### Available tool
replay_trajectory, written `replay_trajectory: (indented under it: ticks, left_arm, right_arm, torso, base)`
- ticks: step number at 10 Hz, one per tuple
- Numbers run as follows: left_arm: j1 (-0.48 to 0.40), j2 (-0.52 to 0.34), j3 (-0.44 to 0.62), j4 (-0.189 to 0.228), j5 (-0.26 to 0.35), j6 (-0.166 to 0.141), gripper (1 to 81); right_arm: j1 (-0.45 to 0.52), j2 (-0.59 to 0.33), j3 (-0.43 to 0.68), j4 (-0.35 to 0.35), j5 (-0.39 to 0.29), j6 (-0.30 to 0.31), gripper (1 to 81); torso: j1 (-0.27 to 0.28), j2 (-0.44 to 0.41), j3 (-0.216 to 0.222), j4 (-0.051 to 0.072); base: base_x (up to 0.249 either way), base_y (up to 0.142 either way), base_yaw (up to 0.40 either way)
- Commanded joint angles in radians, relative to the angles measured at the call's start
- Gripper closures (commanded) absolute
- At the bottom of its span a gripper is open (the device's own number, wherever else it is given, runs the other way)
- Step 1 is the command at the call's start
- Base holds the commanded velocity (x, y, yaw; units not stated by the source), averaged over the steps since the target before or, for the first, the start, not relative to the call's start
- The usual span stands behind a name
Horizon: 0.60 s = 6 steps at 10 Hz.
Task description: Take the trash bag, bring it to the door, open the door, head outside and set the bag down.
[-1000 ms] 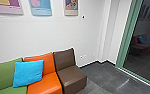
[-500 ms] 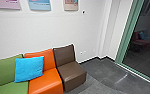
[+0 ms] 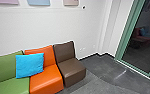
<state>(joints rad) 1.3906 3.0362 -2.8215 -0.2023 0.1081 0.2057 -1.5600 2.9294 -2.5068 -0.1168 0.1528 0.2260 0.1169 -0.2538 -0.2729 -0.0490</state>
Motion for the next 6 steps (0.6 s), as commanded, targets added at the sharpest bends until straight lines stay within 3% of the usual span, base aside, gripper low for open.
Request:
replay_trajectory:
  ticks: [1, 3, 4, 6]
  left_arm:
    - [-0.049, 0.0, -0.004, 0.0, 0.067, 0.006, 81.1]
    - [-0.049, 0.0, -0.004, 0.0, 0.067, 0.006, 81.1]
    - [-0.051, 0.0, -0.004, 0.0, 0.067, 0.006, 81.1]
    - [-0.049, 0.0, -0.004, -0.002, 0.067, 0.006, 81.1]
  right_arm:
    - [0.031, 0.001, 0.008, -0.017, -0.05, -0.007, 1.0]
    - [0.03, 0.001, 0.008, -0.017, -0.05, -0.007, 1.0]
    - [0.031, 0.003, 0.008, -0.017, -0.05, -0.007, 1.0]
    - [0.031, 0.003, 0.008, -0.017, -0.05, -0.007, 1.0]
  torso:
    - [-0.063, 0.097, 0.084, 0.0]
    - [-0.106, 0.163, 0.137, 0.0]
    - [-0.117, 0.2, 0.082, 0.0]
    - [-0.117, 0.254, 0.108, 0.0]
  base:
    - [0.0, 0.0, 0.0]
    - [0.0, 0.0, 0.0]
    - [0.0, 0.0, 0.0]
    - [0.0, 0.0, 0.0]
